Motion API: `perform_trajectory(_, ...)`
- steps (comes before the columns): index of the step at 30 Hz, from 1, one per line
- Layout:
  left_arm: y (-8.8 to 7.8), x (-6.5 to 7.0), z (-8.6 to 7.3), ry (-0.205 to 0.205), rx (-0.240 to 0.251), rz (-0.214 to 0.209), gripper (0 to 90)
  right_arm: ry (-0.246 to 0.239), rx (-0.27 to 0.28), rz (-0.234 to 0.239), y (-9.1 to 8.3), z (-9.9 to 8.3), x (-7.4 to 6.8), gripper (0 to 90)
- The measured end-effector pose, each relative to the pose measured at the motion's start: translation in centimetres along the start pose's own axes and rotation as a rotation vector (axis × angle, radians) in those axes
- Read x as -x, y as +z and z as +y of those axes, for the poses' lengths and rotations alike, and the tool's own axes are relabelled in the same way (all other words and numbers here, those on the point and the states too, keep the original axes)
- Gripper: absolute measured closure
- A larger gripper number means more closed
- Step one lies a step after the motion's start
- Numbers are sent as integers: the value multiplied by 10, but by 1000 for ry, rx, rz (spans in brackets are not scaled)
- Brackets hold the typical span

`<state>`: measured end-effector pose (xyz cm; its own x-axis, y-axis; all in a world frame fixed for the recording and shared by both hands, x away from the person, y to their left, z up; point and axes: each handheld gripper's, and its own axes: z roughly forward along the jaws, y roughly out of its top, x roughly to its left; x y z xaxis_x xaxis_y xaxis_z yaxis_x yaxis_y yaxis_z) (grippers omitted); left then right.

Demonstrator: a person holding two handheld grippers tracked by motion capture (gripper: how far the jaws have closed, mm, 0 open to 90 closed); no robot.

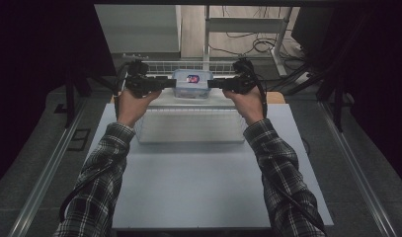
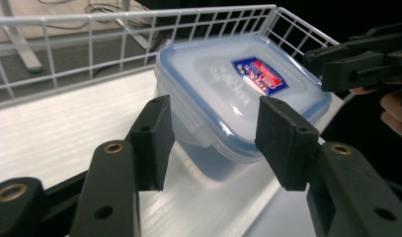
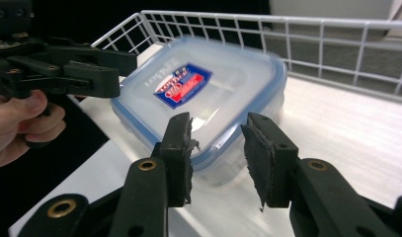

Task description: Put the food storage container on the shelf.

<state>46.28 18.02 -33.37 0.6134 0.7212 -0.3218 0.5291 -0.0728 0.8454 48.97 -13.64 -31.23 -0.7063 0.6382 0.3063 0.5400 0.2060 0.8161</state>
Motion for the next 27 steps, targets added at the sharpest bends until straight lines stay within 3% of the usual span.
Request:
perform_trajectory(3, -1, 1, -1, 4, 8, 1, 476, -6, 11, -19, -1, 0, 0, 606)
perform_trajectory(10, -6, 4, -5, 28, 30, -6, 358, -10, 47, 2, -8, -2, 0, 500)
perform_trajectory(14, -11, 8, -8, 69, 46, -15, 268, -36, 58, -1, -11, -4, -3, 425)
perform_trajectory(17, -15, 14, -12, 109, 54, -14, 219, -84, 62, -21, -14, -5, -8, 367)
perform_trajectory(27, -20, 22, -23, 147, 48, -23, 106, -137, 55, -44, -13, -14, -18, 216)
